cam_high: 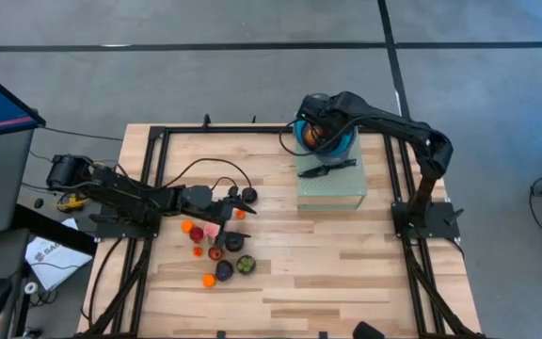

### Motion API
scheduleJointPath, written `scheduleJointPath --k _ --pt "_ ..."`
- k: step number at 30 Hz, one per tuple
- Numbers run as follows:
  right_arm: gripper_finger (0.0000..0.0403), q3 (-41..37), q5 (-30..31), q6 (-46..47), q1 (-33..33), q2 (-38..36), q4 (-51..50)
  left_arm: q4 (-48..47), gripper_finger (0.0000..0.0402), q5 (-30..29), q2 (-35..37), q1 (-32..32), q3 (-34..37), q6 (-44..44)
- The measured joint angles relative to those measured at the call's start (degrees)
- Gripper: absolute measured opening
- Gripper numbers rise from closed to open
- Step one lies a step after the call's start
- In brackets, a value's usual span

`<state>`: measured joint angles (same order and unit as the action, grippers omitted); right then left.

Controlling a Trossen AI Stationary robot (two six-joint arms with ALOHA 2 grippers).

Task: Pick & Place Fruit
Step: Put the right red pomegranate into the blue strainer bowl on the shelf

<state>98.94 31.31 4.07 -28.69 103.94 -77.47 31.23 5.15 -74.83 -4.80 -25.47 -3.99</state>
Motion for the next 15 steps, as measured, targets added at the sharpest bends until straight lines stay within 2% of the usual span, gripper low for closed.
scheduleJointPath --k 15 --pt "0.0399 3.98 0.0 -0.18 -0.04 -0.09 -0.08 0.16 0.0341 -0.01 0.0 -0.02 -0.02 0.0"
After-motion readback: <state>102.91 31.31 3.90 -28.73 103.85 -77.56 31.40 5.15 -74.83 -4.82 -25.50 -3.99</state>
